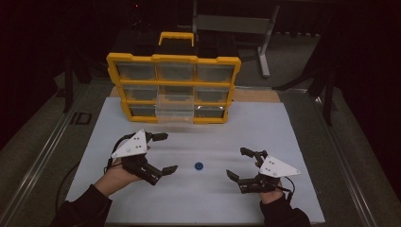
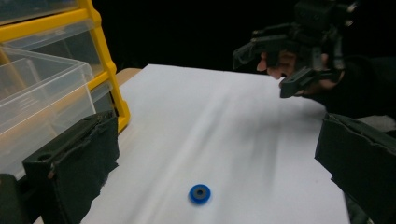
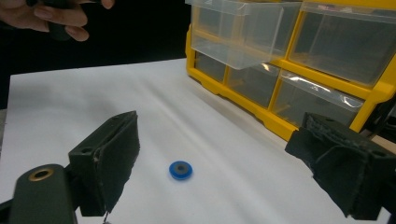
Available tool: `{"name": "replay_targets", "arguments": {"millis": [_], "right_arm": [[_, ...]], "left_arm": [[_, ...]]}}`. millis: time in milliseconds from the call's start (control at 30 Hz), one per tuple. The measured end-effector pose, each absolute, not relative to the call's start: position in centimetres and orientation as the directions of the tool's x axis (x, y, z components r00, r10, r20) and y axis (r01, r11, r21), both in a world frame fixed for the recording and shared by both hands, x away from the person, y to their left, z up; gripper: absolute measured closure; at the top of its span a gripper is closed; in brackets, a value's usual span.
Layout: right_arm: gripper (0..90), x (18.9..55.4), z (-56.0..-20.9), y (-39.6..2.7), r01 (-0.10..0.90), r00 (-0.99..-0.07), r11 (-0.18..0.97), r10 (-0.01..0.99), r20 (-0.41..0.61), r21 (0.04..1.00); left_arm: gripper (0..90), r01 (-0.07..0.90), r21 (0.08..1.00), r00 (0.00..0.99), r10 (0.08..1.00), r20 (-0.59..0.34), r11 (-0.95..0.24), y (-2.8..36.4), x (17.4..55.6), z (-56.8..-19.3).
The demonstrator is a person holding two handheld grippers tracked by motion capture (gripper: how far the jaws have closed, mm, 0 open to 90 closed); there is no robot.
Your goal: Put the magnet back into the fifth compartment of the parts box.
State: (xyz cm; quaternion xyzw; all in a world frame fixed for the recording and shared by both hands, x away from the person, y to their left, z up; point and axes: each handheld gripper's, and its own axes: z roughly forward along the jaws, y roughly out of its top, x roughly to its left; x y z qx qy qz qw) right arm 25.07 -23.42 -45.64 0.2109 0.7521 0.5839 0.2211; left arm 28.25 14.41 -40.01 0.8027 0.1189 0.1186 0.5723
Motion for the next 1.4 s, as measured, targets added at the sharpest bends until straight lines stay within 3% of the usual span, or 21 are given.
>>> {"name": "replay_targets", "arguments": {"millis": [500,667,1167,1400], "right_arm": [[12.9,25.1,-45.7,-23.4,0.059,-0.816,0.226,0.572,-0.083,0.972],[13.0,25.1,-45.8,-23.3,0.061,-0.820,0.227,0.566,-0.081,0.972],[13.0,25.1,-45.9,-23.2,0.061,-0.824,0.226,0.561,-0.079,0.972],[13.0,25.1,-45.9,-23.3,0.063,-0.825,0.224,0.561,-0.076,0.973]], "left_arm": [[0.0,0.029,0.937,0.968,0.244,0.060,-0.348,10.6,29.5,-41.5],[0.0,0.062,0.916,0.975,0.222,0.031,-0.397,8.8,30.2,-43.4],[2.5,0.131,0.863,0.975,0.220,-0.024,-0.487,6.8,32.3,-47.2],[5.1,0.130,0.836,0.974,0.228,-0.006,-0.533,6.3,33.1,-48.8]]}}
